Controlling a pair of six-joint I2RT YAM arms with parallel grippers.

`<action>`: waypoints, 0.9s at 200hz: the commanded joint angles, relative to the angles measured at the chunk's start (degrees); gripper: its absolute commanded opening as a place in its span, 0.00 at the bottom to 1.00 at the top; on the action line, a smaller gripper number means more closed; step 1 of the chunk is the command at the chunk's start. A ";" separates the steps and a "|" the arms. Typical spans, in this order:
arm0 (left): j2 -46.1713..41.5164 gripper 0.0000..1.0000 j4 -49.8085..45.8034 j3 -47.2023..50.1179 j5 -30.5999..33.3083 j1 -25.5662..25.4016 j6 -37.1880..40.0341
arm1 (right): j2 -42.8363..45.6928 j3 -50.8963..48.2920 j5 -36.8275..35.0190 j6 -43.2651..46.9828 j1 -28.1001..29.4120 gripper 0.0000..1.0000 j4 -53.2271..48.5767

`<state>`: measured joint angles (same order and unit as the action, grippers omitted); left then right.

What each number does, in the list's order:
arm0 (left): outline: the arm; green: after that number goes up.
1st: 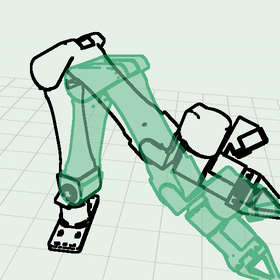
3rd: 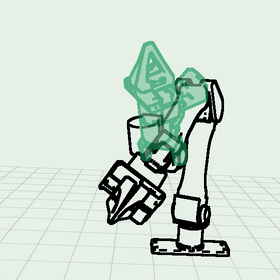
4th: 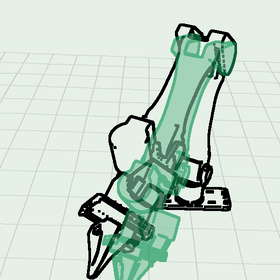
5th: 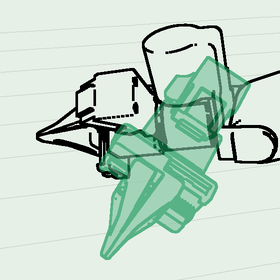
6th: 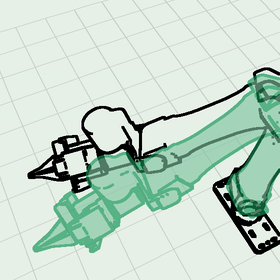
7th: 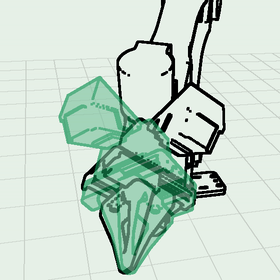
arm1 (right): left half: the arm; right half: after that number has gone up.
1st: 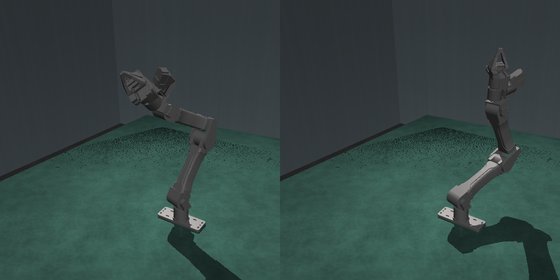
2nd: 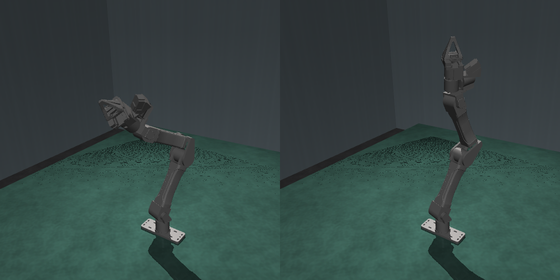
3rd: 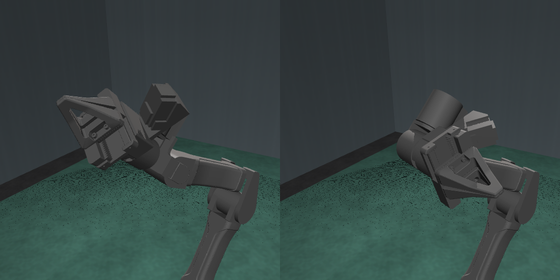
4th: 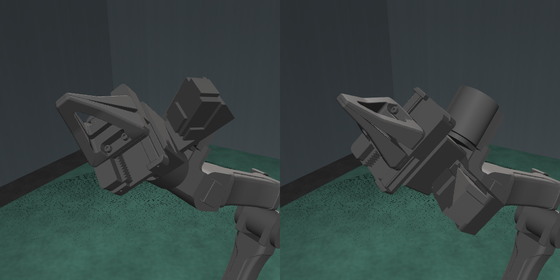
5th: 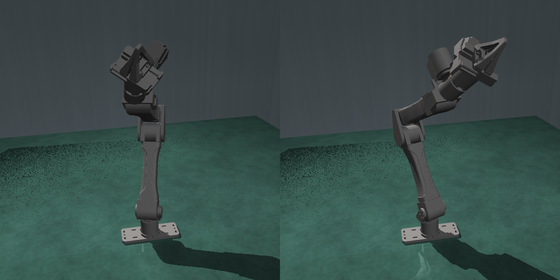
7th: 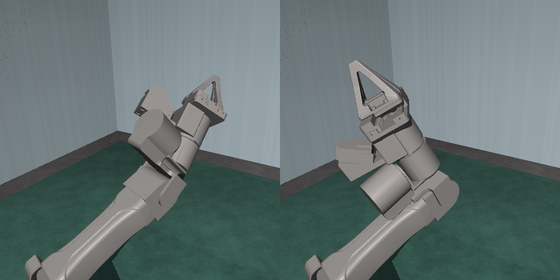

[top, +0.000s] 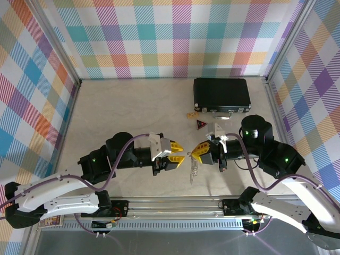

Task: Put the keys on the keyring

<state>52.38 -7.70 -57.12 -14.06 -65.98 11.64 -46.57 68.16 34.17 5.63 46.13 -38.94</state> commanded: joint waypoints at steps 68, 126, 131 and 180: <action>0.97 0.23 7.54 2.29 -1.31 -0.47 0.13 | -0.21 0.91 4.69 0.43 1.93 0.00 1.61; 0.77 0.28 9.41 3.06 -2.40 -0.47 -1.41 | -1.07 1.89 2.33 0.70 2.95 0.00 -0.19; 0.52 0.28 9.58 3.19 -2.12 -0.47 -1.46 | -1.11 1.93 2.17 0.82 3.08 0.00 -0.34; -1.82 0.25 1.76 0.97 3.41 -0.47 0.11 | -0.83 2.84 -1.84 1.57 3.70 0.00 -2.06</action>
<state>52.82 -1.98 -54.48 -13.39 -65.98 11.00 -47.86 68.38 34.70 5.65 49.21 -40.36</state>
